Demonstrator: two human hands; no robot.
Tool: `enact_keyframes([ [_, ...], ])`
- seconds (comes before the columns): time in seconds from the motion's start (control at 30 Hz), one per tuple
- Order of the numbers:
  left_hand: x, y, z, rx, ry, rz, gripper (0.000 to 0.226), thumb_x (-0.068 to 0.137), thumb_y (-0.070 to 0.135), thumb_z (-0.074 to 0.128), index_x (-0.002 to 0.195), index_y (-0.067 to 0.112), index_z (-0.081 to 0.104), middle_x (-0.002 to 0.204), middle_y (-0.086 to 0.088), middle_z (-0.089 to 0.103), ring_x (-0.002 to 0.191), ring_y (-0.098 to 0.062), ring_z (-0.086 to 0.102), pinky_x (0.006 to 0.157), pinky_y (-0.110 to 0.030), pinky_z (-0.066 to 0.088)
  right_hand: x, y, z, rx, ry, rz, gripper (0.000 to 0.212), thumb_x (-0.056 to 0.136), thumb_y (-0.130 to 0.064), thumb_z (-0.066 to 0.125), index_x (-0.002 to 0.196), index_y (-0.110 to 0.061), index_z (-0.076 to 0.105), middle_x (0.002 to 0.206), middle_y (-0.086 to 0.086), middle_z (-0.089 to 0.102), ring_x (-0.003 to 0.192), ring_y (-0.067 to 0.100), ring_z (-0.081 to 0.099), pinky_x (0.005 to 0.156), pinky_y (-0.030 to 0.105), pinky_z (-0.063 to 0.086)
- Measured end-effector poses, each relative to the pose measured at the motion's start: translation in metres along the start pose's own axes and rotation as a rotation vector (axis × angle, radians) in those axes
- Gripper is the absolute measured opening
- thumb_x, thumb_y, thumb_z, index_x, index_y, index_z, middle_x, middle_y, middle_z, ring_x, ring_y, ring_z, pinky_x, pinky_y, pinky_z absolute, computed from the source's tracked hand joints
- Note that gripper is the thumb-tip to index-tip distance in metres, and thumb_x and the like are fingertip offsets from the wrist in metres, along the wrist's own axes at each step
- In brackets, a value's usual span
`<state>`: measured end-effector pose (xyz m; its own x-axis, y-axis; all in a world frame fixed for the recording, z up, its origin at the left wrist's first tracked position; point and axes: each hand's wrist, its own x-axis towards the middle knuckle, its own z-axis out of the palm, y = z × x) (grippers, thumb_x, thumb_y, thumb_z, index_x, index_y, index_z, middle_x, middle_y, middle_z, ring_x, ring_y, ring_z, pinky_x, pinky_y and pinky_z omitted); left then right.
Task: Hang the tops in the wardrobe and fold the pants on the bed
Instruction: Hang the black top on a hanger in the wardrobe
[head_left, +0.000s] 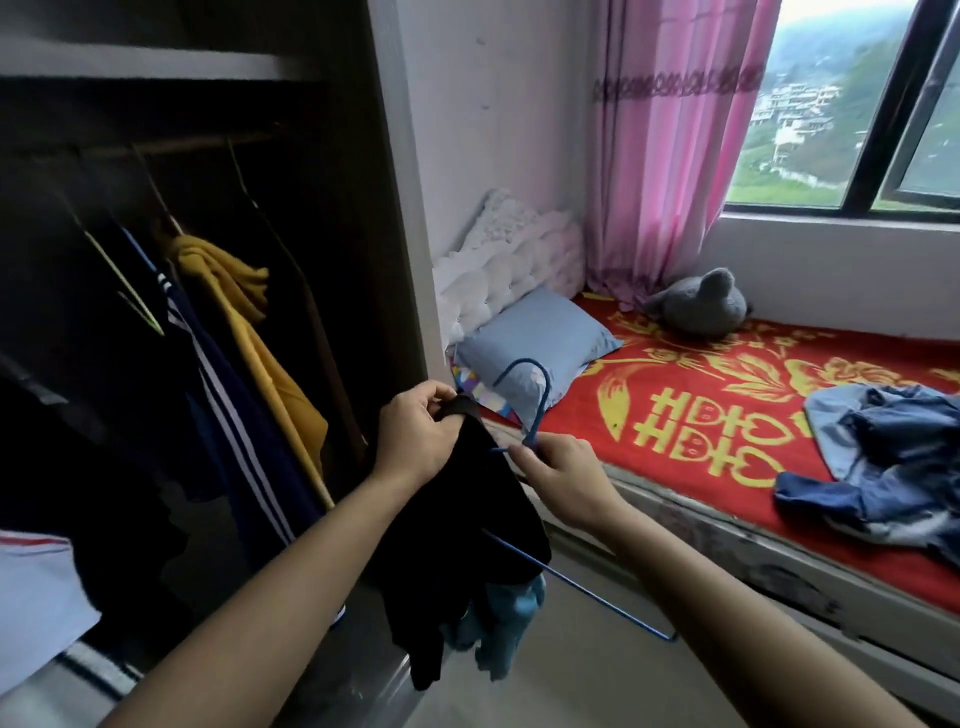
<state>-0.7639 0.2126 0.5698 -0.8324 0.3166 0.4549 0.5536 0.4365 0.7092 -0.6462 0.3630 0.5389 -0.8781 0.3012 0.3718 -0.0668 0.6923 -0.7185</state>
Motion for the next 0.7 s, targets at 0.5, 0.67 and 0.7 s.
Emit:
enact_keyframes([
  [0.5, 0.025, -0.006, -0.007, 0.456, -0.218, 0.077, 0.014, 0.097, 0.031, 0.051, 0.096, 0.018, 0.056, 0.104, -0.005, 0.063, 0.104, -0.029, 0.053, 0.089, -0.038, 0.032, -0.007, 0.043, -0.076, -0.164, -0.139, -0.133, 0.048, 0.102, -0.060, 0.024, 0.101, -0.033, 0.064, 0.074, -0.019, 0.064, 0.069, 0.000, 0.060, 0.069, 0.032, 0.049],
  [0.67, 0.026, 0.008, -0.012, 0.474, -0.191, -0.027, 0.013, 0.097, 0.028, 0.043, 0.095, 0.019, 0.053, 0.109, -0.008, 0.063, 0.111, -0.032, 0.052, 0.094, -0.041, 0.034, -0.024, 0.074, -0.087, -0.247, -0.037, -0.090, 0.035, 0.104, -0.050, 0.031, 0.089, -0.035, 0.058, 0.062, -0.011, 0.057, 0.058, 0.005, 0.055, 0.057, 0.033, 0.045],
  [0.7, 0.026, 0.016, -0.008, 0.455, -0.198, -0.011, 0.011, 0.096, 0.026, 0.043, 0.094, 0.019, 0.051, 0.111, -0.009, 0.063, 0.111, -0.032, 0.053, 0.094, -0.042, 0.038, -0.022, 0.070, -0.084, -0.240, -0.021, -0.101, 0.035, 0.104, -0.049, 0.032, 0.088, -0.034, 0.059, 0.058, -0.011, 0.055, 0.055, 0.006, 0.054, 0.054, 0.030, 0.042],
])
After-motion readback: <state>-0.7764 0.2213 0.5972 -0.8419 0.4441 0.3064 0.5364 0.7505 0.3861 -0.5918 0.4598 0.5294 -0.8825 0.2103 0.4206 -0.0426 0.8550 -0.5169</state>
